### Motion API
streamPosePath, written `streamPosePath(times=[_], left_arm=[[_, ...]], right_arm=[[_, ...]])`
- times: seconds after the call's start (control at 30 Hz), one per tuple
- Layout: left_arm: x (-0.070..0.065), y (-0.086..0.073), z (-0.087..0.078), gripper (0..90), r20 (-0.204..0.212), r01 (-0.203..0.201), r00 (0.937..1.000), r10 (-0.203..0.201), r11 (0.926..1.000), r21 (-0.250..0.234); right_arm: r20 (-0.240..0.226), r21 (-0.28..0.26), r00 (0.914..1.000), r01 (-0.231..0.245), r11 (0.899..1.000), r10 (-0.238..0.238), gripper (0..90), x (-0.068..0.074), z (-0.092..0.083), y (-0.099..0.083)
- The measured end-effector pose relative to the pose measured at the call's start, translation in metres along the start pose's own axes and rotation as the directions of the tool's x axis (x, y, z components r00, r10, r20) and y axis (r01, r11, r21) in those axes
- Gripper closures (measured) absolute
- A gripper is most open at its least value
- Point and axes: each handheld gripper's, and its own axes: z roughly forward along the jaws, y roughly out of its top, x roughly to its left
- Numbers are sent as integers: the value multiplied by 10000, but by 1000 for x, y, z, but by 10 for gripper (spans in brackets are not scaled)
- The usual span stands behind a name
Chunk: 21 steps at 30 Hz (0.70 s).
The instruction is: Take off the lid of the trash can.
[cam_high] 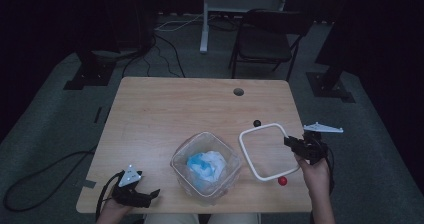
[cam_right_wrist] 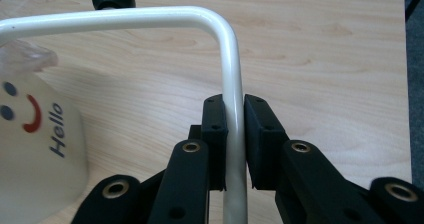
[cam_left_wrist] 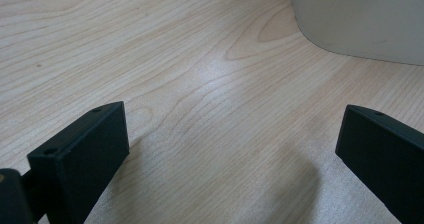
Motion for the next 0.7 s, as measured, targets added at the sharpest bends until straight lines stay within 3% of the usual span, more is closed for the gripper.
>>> streamPosePath(times=[0.7], left_arm=[[0,0,0,12,3,-49,10000,49,10000,77]], right_arm=[[596,890,9960,-724,9934,673,798,-25,50,-53]])
